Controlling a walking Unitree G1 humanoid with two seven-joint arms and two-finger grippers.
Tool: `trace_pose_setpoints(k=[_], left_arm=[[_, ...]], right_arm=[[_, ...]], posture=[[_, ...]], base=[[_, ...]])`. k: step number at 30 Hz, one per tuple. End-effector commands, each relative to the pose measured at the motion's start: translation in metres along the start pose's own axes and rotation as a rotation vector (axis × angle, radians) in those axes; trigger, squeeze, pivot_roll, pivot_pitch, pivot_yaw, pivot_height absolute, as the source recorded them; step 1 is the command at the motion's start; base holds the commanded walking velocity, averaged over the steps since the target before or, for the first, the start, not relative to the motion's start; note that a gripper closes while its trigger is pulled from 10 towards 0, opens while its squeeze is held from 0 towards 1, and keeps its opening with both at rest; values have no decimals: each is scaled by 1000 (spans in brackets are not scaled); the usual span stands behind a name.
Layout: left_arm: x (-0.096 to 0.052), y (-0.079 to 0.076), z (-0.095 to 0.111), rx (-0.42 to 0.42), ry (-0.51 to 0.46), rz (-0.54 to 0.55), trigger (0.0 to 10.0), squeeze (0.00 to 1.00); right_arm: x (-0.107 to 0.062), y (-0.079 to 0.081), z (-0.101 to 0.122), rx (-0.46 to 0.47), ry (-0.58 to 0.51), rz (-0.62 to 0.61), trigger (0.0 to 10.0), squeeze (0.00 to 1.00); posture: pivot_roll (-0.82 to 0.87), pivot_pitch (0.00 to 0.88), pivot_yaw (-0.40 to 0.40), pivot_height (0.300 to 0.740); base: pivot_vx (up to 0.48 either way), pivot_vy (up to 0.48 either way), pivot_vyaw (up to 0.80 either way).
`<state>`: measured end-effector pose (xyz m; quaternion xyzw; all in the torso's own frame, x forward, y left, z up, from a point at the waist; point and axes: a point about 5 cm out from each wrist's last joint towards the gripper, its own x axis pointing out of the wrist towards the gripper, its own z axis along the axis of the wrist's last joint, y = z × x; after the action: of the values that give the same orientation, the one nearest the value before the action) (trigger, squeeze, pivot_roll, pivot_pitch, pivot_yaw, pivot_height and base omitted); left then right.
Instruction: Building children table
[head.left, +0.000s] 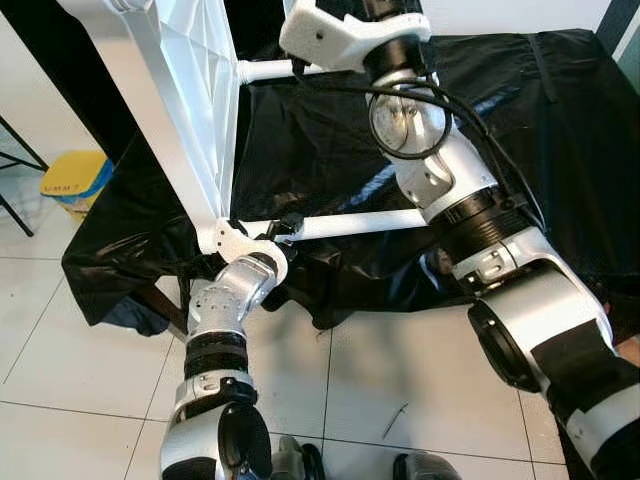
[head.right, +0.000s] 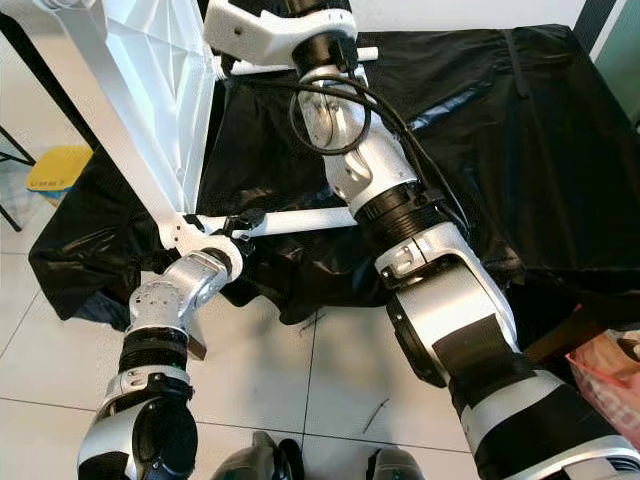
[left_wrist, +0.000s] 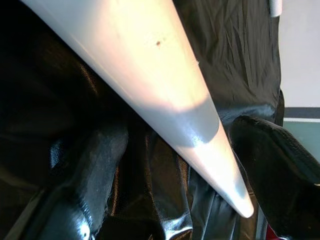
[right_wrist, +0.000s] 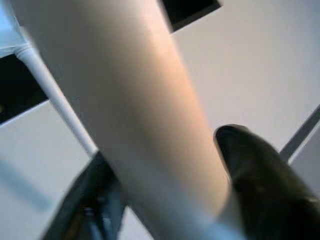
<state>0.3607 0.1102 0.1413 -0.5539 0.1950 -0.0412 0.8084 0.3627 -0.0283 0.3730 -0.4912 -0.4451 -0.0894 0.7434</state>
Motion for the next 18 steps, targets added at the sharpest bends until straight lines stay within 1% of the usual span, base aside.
trace_pose_setpoints(k=[1,2,3,4,5,6,7,8,9,10,11,12,14,15,16,17,18], left_arm=[[3,7,-12,-4,48,23,10000,0],[6,3,-12,1,50,15,10000,0],[9,-3,-12,17,49,3,10000,0],[9,-3,-12,17,49,3,10000,0],[11,-8,-12,29,49,-5,10000,0],[11,-8,-12,29,49,-5,10000,0],[12,-13,-12,44,46,-10,10000,0],[12,-13,-12,44,46,-10,10000,0],[14,-19,-12,74,40,-16,10000,0],[16,-28,-11,121,29,-24,10000,0],[16,-28,-11,121,29,-24,10000,0],[18,-39,-11,174,12,-31,10000,0],[18,-39,-11,174,12,-31,10000,0],[21,-48,-11,236,-7,-29,10000,0],[23,-53,-11,283,-30,-9,10000,0],[23,-53,-11,283,-30,-9,10000,0],[25,-58,-12,311,-50,16,10000,0]], right_arm=[[-5,12,-5,56,57,88,0,0],[-5,11,-8,90,90,106,0,0],[-4,6,-13,143,135,107,0,0],[-4,6,-13,143,135,107,0,0],[-3,3,-15,177,163,105,0,0],[-3,3,-15,177,163,105,0,0],[-2,-2,-19,228,200,96,0,0],[-2,-2,-19,228,200,96,0,0],[-1,-6,-23,268,234,89,0,0],[1,-11,-27,304,266,82,0,0],[1,-11,-27,304,266,82,0,0],[4,-16,-32,338,293,74,0,0],[4,-16,-32,338,293,74,0,0],[7,-21,-34,361,308,65,0,0],[9,-25,-35,379,315,58,0,0],[9,-25,-35,379,315,58,0,0],[11,-28,-35,394,316,55,0,0]], posture=[[-80,139,104,740],[-85,136,103,740],[-92,134,103,740],[-92,134,103,740],[-92,134,103,740],[-92,134,103,740],[-99,131,103,740],[-99,131,103,740],[-101,130,100,740],[-104,129,102,740],[-104,129,102,740],[-111,126,103,740],[-111,126,103,740],[-117,123,104,740],[-124,118,105,740],[-124,118,105,740],[-130,115,107,740]], base=[[0,0,0],[0,0,0],[0,0,0],[0,0,0],[0,0,0],[0,0,0],[0,0,0],[0,0,0],[0,0,0],[0,0,0],[0,0,0],[0,0,0],[0,0,0],[0,0,0],[0,0,0],[0,0,0],[0,0,0]])
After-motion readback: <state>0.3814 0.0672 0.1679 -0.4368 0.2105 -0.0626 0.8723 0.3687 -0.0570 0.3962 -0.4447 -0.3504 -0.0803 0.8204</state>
